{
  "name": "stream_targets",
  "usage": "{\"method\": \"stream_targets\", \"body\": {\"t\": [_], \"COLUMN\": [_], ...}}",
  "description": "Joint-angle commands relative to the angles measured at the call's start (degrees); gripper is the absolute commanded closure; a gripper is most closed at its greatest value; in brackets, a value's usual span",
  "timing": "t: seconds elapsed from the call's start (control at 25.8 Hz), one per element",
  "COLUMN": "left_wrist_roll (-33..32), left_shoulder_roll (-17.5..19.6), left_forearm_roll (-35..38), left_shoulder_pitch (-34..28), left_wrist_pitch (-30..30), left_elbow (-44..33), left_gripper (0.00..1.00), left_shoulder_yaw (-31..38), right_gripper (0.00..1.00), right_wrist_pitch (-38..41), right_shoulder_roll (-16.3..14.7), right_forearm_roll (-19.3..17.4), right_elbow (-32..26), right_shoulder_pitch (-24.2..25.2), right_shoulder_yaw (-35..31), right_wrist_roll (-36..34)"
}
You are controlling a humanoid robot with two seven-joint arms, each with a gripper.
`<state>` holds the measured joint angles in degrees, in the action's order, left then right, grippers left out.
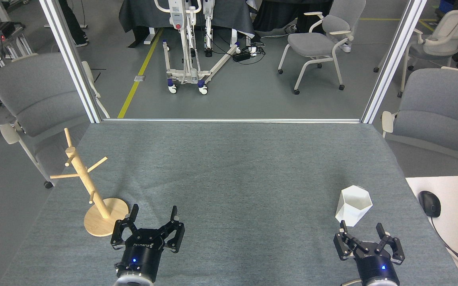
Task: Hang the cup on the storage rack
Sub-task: 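Close the right gripper on the white cup's rim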
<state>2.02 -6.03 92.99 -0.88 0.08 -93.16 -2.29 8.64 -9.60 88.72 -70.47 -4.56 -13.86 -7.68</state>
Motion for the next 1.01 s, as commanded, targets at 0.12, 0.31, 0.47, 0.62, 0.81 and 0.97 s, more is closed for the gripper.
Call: {"method": "stream_targets", "body": {"t": [0.12, 0.31, 0.47, 0.62, 0.81, 0.97], "left_wrist_roll": [0.0, -0.1, -0.1, -0.1, -0.1, -0.1], "left_shoulder_roll": [0.0, 0.0, 0.0, -0.1, -0.1, -0.2], "left_forearm_roll": [0.0, 0.0, 0.0, 0.0, 0.0, 0.0], "left_shoulder_pitch": [0.0, 0.1, 0.2, 0.2, 0.4, 0.6], "left_wrist_pitch": [0.3, 0.3, 0.3, 0.4, 0.4, 0.4], "left_elbow": [0.0, 0.1, 0.2, 0.2, 0.4, 1.1], "left_gripper": [0.01, 0.01, 0.01, 0.01, 0.01, 0.01], "left_shoulder_yaw": [0.0, 0.1, 0.1, 0.1, 0.0, 0.1], "right_gripper": [0.00, 0.01, 0.01, 0.00, 0.01, 0.00], "right_wrist_pitch": [-1.7, -2.1, -2.1, -2.2, -2.2, -2.3], "right_shoulder_roll": [0.0, -0.1, 0.0, 0.0, -0.1, -0.2], "right_forearm_roll": [0.2, 0.0, -0.1, -0.2, -0.2, -0.3], "right_elbow": [3.0, 4.0, 4.8, 5.3, 7.5, 9.7], "right_shoulder_pitch": [-2.1, -3.7, -4.6, -5.2, -7.4, -9.0], "right_shoulder_yaw": [0.5, 0.6, 0.5, 0.5, 0.5, 0.4], "right_wrist_roll": [0.0, 0.0, 0.0, 0.0, 0.0, 0.0]}}
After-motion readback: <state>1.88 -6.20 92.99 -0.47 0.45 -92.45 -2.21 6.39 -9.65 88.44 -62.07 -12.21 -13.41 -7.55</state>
